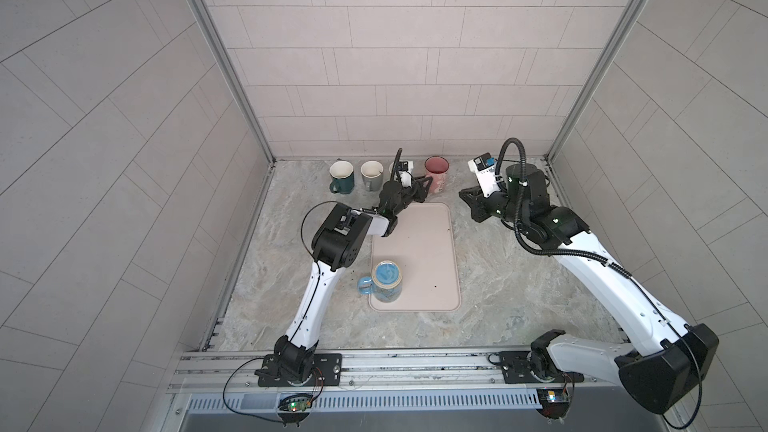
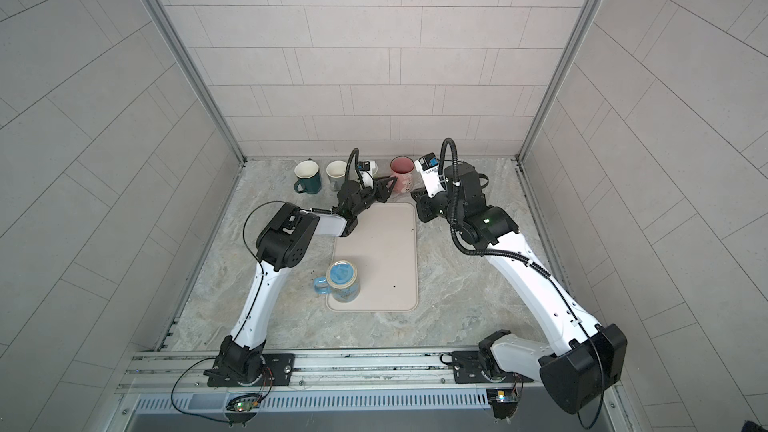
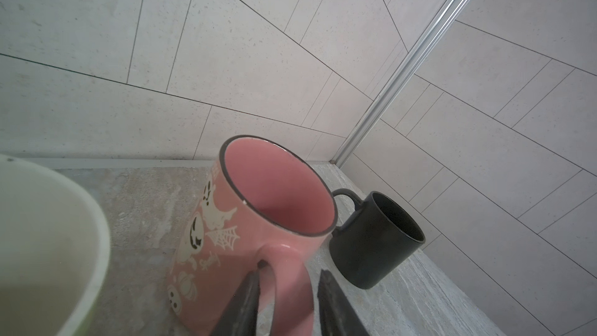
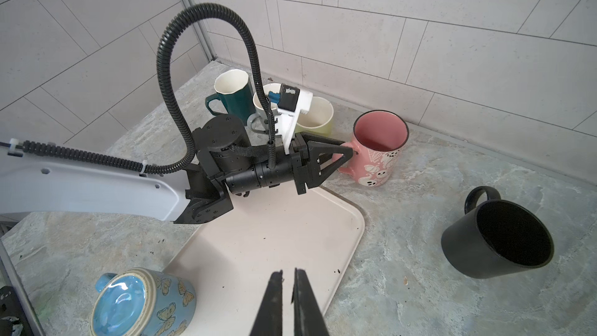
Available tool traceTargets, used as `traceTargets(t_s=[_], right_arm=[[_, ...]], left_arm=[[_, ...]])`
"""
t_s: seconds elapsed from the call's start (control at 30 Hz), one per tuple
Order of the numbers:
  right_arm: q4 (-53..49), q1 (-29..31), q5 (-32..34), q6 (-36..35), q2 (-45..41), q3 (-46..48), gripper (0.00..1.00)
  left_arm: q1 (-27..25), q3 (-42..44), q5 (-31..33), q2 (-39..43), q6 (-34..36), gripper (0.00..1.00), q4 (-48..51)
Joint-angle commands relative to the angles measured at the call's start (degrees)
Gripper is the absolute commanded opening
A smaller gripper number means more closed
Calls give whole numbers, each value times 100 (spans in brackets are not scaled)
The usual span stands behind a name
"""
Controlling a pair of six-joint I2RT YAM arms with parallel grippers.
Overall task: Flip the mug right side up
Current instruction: 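Lower the pink mug upright beside the lime green mug with the left gripper, then open the left gripper and release the pink mug's handle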
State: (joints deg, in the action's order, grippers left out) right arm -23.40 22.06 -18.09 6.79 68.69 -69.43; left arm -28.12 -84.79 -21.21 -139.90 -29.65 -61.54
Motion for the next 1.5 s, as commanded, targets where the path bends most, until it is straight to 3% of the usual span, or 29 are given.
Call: traceTargets(t_s=[0.0,1.0,1.37,1.47], right_arm=[[91,-29,-72,104,-155,74,10],[52,95,-134,372,-553,292,10],[-130,318,63,316,-690,164,10],[-240,366,43,315,-631,70,10]], left_arm=[[7,180,-72,40,-90,36,-415],[-1,1428,-218,1302,-244,36,-1045],[-1,2277,-230,2672,20,36,-1116],[-1,2483,-170,3365,297,36,-589]])
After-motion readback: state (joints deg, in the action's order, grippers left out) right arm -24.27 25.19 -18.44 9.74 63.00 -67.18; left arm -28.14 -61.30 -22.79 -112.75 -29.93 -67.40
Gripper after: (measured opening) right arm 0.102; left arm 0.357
